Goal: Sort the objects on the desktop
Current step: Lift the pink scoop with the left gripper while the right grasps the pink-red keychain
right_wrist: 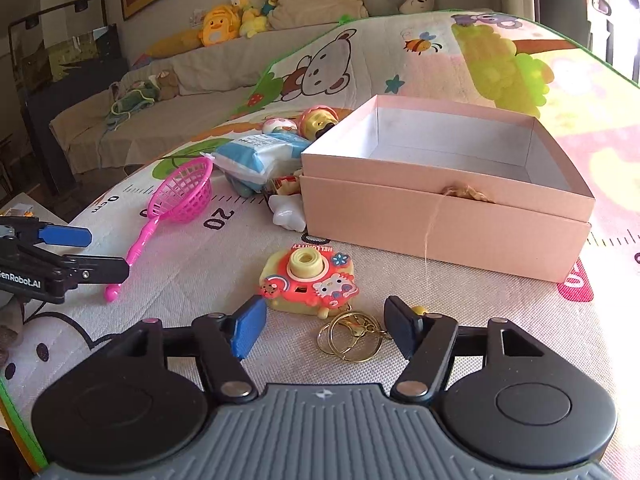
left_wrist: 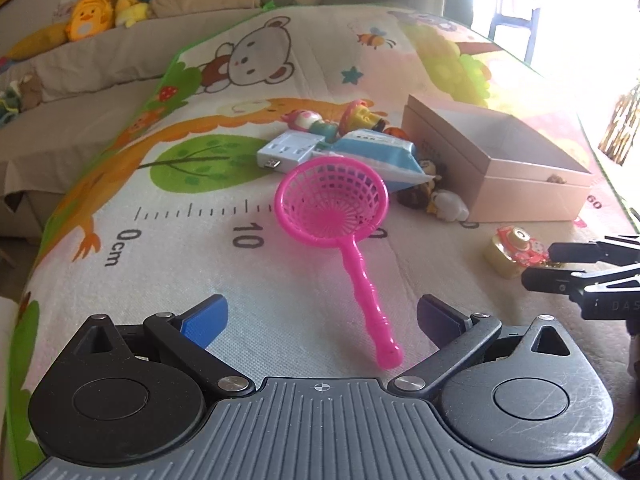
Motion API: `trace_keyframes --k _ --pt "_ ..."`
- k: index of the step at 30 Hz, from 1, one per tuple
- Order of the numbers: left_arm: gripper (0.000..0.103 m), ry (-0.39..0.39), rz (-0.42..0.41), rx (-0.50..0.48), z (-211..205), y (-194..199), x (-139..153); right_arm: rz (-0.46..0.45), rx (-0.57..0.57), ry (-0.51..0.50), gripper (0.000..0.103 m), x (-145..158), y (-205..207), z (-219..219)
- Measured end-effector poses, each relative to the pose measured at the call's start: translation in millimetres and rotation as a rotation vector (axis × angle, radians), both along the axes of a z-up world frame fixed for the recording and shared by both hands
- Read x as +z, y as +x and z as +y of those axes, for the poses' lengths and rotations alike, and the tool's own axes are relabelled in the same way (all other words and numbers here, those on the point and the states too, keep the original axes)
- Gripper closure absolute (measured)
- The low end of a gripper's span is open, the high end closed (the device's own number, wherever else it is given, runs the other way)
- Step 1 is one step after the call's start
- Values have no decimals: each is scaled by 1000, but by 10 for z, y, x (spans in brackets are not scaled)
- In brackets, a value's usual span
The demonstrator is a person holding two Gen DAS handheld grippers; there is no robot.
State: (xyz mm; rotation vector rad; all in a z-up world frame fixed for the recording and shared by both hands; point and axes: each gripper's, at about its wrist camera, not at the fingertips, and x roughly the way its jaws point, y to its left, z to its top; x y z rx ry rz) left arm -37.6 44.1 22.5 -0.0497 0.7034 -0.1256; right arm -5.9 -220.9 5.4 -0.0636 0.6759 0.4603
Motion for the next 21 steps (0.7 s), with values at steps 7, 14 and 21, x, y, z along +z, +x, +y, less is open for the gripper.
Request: trace_keyframes --k 7,14,21 --pt "0 26 -16 12 -218 364 95 -41 -4 4 27 13 -64 -11" --pt "3 50 55 85 -279 943 -4 -79 -2 -24 22 23 -124 28" --pt "16 48 53 48 -286 766 -3 -118 -7 -43 19 54 -181 59"
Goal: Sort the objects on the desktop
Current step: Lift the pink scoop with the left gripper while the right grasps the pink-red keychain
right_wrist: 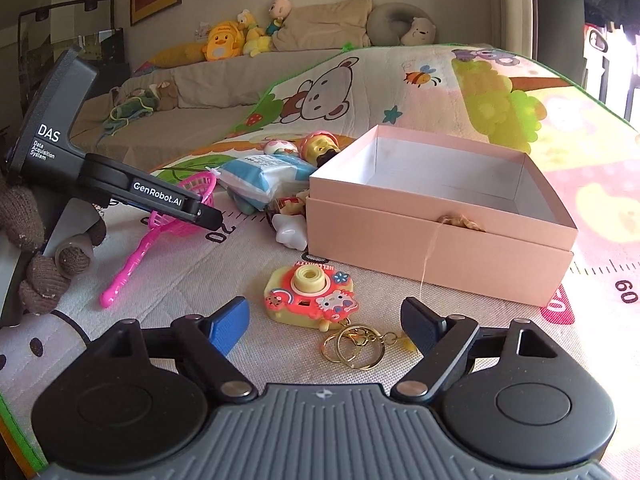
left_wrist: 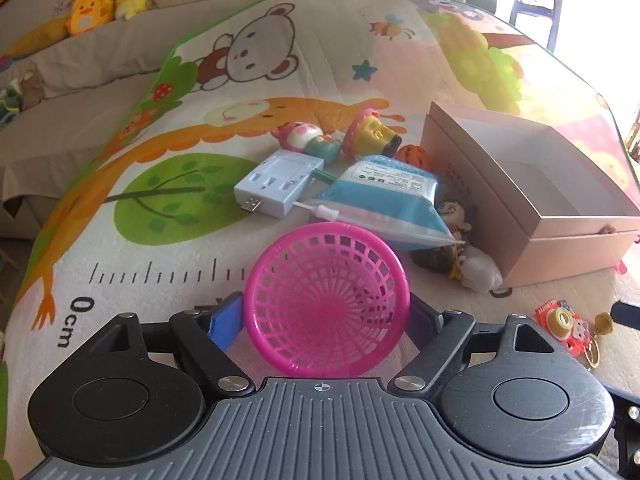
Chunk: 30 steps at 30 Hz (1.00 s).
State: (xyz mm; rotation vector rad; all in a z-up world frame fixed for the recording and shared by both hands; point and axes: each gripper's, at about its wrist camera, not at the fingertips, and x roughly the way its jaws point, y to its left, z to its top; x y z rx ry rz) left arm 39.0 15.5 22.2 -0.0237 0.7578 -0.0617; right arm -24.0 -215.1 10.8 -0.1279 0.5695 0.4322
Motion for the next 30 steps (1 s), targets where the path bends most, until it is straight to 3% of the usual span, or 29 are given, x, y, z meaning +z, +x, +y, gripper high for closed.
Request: trace_keyframes --k 5,10,14,16,18,23,26,28,30 --pt "16 -16 8 -59 -13 -368 18 -5 48 -26 20 93 -80 118" --pt "16 -16 2 -83 -34 -552 4 15 29 -49 19 135 90 252" --pt "16 4 -8 -81 -28 -623 -5 -74 31 -127 18 263 61 243" --pt "16 -3 -4 -83 -12 -636 -8 -80 1 -133 11 393 21 44" --pt "16 -6 -5 -87 -18 -635 -10 -63 -92 -157 3 504 7 -251" --pt "16 -24 -16 -122 -94 -643 -5 -102 -440 -330 3 572 -21 -887" --pt "16 -17 -16 -127 -120 -644 -18 -114 -451 -225 3 709 -116 -1050" --pt "16 -16 -13 -124 -121 -647 -24 -107 -349 -116 4 794 -161 -952" --pt "16 -11 -13 -121 -118 -662 -26 -88 -226 -50 12 820 -145 -743"
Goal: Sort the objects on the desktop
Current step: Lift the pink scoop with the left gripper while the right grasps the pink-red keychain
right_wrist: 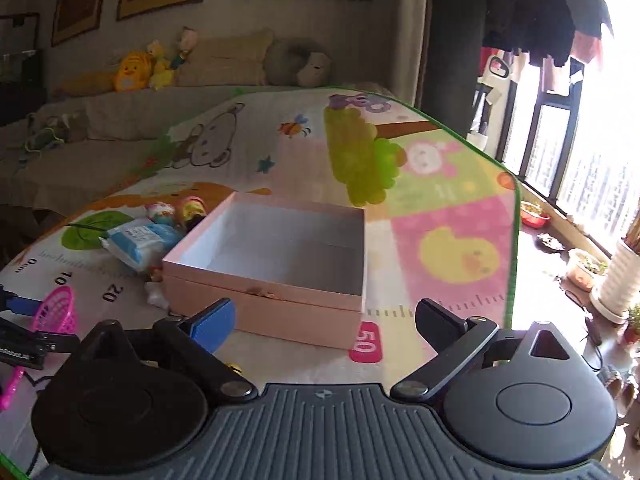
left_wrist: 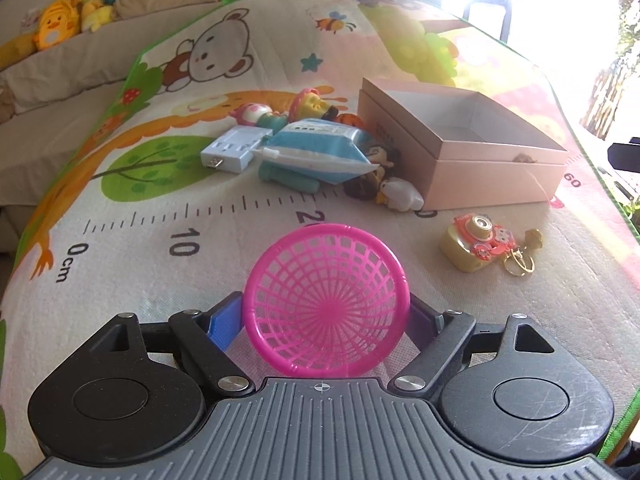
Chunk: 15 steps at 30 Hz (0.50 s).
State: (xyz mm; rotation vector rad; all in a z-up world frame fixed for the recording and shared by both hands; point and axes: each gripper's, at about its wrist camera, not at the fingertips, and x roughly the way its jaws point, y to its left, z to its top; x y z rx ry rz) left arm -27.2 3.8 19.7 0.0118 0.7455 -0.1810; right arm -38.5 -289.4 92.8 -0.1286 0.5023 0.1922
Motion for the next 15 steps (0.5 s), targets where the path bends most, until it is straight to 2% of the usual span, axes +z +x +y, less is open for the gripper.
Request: trace_keyframes --k 2,5,9,13,14,15 --pt "16 9 1 3 0 -10 -4 61 128 53 28 -48 121 329" --pt "17 21 12 9 5 -18 -29 162 231 87 29 -256 340 723" --pt "17 25 19 7 22 -50 -57 236 215 23 28 -572 542 1033" --pt "19 25 16 1 22 -50 -62 315 179 -9 26 -800 670 1087" --pt "19 26 14 2 17 -51 -61 322 174 -13 31 -821 679 1090" --pt "22 26 15 0 17 -53 -54 312 178 -15 42 -806 653 1085"
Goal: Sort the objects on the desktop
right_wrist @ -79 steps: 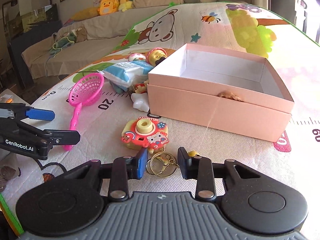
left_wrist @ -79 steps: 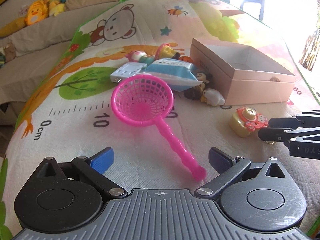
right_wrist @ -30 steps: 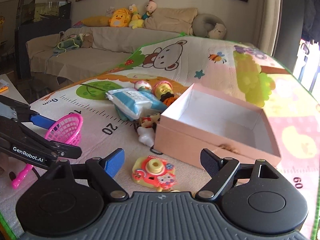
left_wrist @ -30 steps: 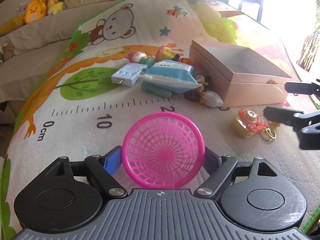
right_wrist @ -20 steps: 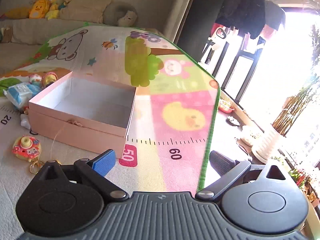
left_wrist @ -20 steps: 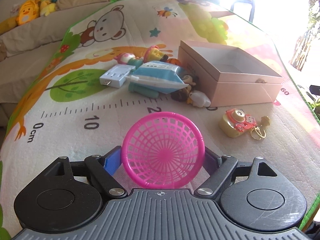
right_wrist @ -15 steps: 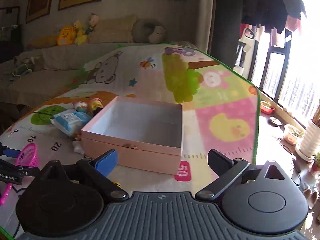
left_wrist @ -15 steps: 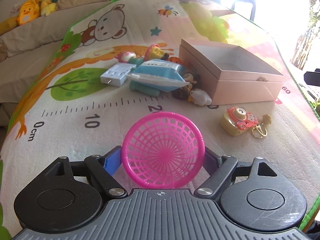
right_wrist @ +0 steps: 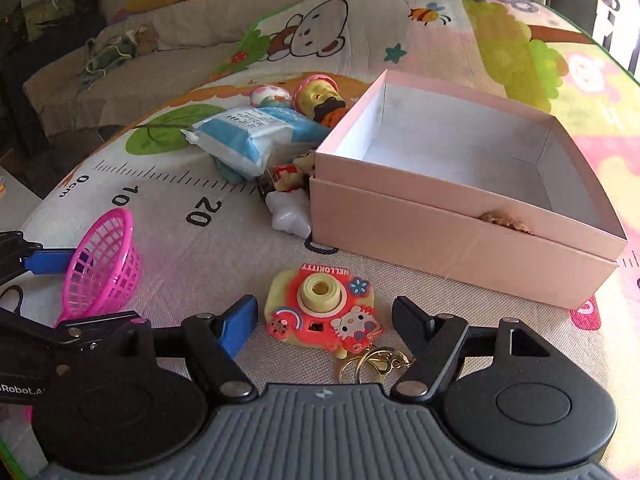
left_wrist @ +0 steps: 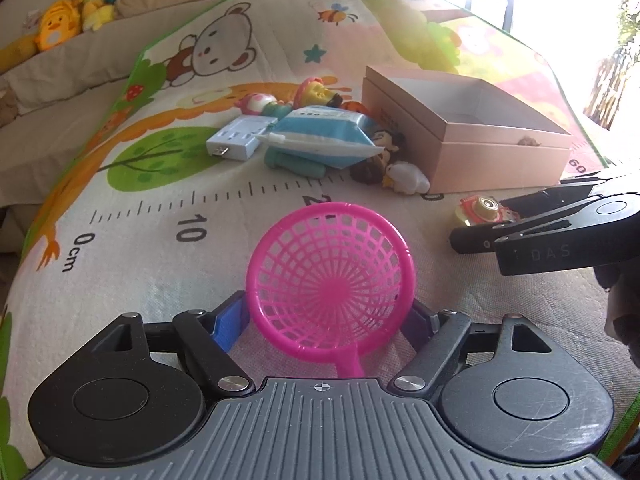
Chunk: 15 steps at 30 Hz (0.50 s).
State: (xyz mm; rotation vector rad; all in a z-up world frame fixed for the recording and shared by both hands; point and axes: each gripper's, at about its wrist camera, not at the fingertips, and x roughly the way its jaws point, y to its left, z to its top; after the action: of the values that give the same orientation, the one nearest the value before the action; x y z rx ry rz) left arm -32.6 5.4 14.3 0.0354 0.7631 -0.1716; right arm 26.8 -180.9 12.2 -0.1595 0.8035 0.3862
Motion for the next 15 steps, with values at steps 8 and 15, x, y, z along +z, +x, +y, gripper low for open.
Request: trace_keyframes --k 8,15 --pt "22 -20 -100 -44 -43 -126 396 -180 73 77 46 921 -637 -352" --pt "22 -11 -305 -100 -277 7 1129 -467 -12 226 46 2194 -886 -949"
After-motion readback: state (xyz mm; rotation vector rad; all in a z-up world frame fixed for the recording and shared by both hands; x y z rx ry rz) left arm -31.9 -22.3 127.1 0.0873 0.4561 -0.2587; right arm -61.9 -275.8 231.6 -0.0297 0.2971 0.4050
